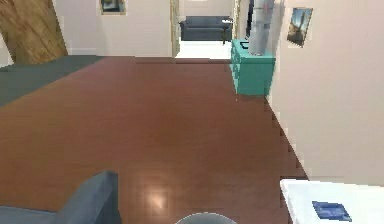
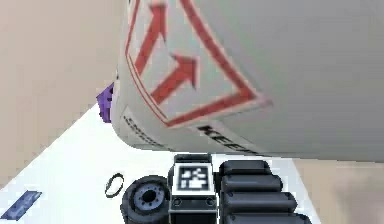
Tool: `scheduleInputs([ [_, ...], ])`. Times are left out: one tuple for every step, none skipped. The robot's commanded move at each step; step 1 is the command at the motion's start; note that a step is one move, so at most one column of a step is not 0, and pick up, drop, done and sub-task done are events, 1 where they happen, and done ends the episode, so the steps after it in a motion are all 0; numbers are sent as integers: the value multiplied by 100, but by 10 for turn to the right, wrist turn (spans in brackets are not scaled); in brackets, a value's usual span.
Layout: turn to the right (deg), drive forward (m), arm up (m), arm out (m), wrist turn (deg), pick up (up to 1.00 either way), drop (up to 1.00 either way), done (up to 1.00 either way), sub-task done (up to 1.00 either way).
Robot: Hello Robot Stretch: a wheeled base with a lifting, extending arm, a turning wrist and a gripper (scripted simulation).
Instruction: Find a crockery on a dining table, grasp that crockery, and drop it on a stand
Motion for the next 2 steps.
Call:
scheduleInputs([
  [0, 100, 0, 0, 0, 0, 0, 0, 0],
  [0, 100, 0, 0, 0, 0, 0, 0, 0],
])
